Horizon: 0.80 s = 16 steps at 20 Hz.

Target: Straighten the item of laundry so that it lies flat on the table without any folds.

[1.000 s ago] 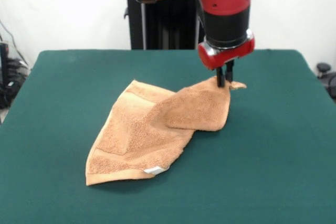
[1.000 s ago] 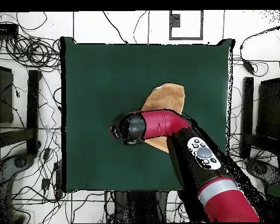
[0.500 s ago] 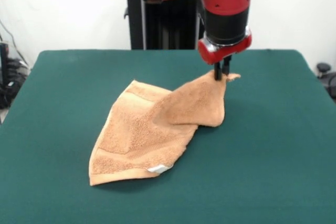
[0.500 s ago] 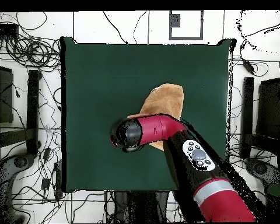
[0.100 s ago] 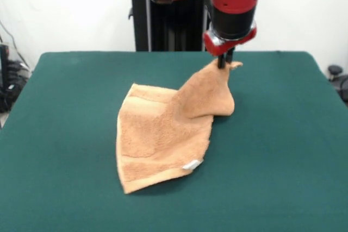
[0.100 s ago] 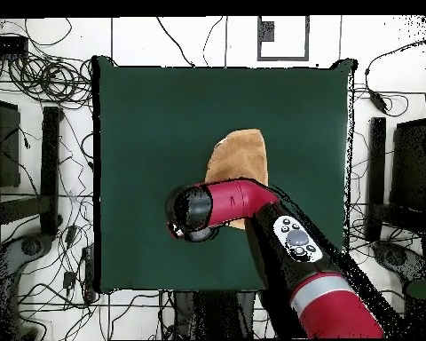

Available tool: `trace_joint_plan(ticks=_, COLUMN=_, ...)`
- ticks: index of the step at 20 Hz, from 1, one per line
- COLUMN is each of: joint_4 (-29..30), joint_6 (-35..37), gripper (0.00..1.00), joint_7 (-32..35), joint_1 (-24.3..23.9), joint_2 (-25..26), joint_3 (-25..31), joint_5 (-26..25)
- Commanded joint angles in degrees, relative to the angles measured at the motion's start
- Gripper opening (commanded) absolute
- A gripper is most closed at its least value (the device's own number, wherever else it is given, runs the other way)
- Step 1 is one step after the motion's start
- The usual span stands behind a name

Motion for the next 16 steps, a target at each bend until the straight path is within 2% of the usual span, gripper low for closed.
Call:
trace_joint_plan(ticks=1, joint_4=4.93, joint_6=10.05, gripper=0.0, joint_7=-2.24, joint_1=1.18, joint_2=1.21, joint_3=1.41, joint_5=0.08)
trace_joint_plan(ticks=5, joint_4=4.91, joint_6=9.73, gripper=0.0, joint_7=-1.29, joint_1=0.74, joint_2=1.57, joint_3=2.0, joint_5=0.53)
trace_joint_plan(ticks=8, joint_4=3.88, joint_6=-1.99, gripper=0.0, joint_7=4.01, joint_1=0.65, joint_2=3.31, joint_3=1.51, joint_5=0.32)
trace_joint_plan(ticks=12, joint_4=1.96, joint_6=-12.69, gripper=0.0, joint_7=4.87, joint_1=0.11, joint_2=5.3, joint_3=1.99, joint_5=-1.69)
trace_joint_plan(ticks=13, joint_4=2.27, joint_6=-16.26, gripper=1.0, joint_7=5.55, joint_1=-0.02, joint_2=5.29, joint_3=1.93, joint_5=-1.34)
trace_joint_plan(ticks=16, joint_4=3.07, joint_6=-20.74, gripper=1.0, joint_7=9.4, joint_1=0.66, joint_2=4.67, joint_3=0.45, joint_5=-1.01)
